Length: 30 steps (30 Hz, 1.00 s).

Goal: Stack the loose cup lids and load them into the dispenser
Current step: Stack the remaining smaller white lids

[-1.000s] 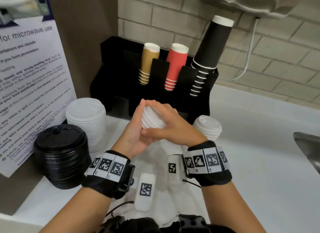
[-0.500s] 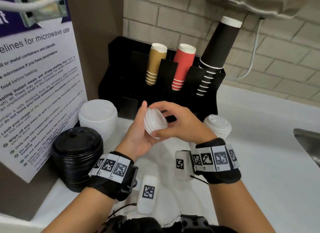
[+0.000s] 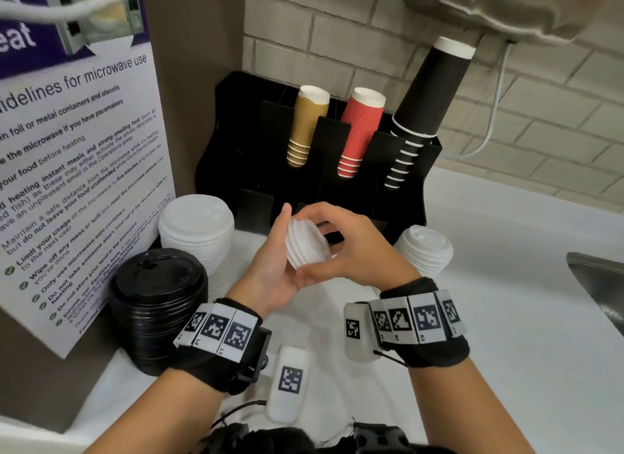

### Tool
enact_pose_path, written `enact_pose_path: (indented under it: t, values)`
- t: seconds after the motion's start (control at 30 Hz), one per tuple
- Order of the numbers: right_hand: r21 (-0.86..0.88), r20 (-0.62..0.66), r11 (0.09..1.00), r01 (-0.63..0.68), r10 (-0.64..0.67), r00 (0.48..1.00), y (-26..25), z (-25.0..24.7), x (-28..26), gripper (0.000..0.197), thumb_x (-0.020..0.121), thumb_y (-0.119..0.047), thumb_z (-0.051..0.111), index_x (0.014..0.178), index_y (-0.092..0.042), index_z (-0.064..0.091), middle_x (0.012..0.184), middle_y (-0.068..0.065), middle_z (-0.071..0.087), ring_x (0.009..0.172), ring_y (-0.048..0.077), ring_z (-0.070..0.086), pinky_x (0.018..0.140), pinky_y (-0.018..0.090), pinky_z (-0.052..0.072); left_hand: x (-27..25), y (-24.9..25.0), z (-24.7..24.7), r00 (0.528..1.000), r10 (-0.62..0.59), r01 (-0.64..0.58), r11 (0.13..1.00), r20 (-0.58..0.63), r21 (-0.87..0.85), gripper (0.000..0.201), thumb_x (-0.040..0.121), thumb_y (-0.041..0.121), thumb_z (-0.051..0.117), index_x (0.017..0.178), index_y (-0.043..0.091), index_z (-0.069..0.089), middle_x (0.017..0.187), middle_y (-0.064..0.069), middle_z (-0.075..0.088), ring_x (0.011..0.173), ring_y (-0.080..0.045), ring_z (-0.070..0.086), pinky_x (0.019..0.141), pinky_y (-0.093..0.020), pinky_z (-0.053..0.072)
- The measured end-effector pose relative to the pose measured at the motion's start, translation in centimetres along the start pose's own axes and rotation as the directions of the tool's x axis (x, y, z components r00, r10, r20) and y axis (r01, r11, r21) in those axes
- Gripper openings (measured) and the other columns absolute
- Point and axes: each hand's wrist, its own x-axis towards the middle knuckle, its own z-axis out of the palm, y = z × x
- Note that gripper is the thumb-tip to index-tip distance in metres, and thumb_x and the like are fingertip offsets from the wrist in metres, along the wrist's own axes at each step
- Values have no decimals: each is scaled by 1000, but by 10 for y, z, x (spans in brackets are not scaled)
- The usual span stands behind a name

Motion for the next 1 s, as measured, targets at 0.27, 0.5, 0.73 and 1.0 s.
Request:
enact_pose_path:
  t: [0.27, 0.5, 0.73, 1.0]
  values:
    - [-71, 105, 997, 44, -36, 994, -9, 2, 18, 69, 64, -26, 88, 124, -22, 55, 117, -4, 60, 108, 13, 57, 88, 38, 53, -3, 7, 0, 998, 27, -31, 996, -62, -78, 68, 96, 64, 28, 124, 12, 61, 108, -11, 71, 89, -22, 73, 63, -32, 59]
    - [-57, 70, 995, 78, -74, 995, -10, -16, 44, 68, 63, -30, 88, 121, -26, 53, 116, -9, 59, 104, 6, 59, 81, 25, 55, -1, 6, -5, 982, 88, -95, 995, -169, -29, 63, 94, 68, 28, 128, 25, 60, 127, -7, 65, 115, -27, 63, 94, -54, 51]
    - [-430, -60, 900, -75, 54, 997, 8, -13, 126, 72, 68, -21, 84, 122, -6, 39, 116, 13, 54, 106, 31, 54, 80, 37, 46, 3, -6, -17, 923, 64, -83, 996, -380, -34, 40, 98, 51, 45, 111, 17, 61, 108, -8, 53, 94, -29, 60, 79, -42, 54]
    - [-858, 124, 511, -50, 301, 946, 26, 32, 161, 61, 72, -26, 77, 125, -11, 50, 120, 5, 58, 119, 27, 49, 91, 39, 40, 2, -13, -29, 903, 66, -66, 998, -424, 14, 37, 98, 46, 48, 105, 13, 65, 105, -8, 57, 86, -26, 63, 71, -36, 53]
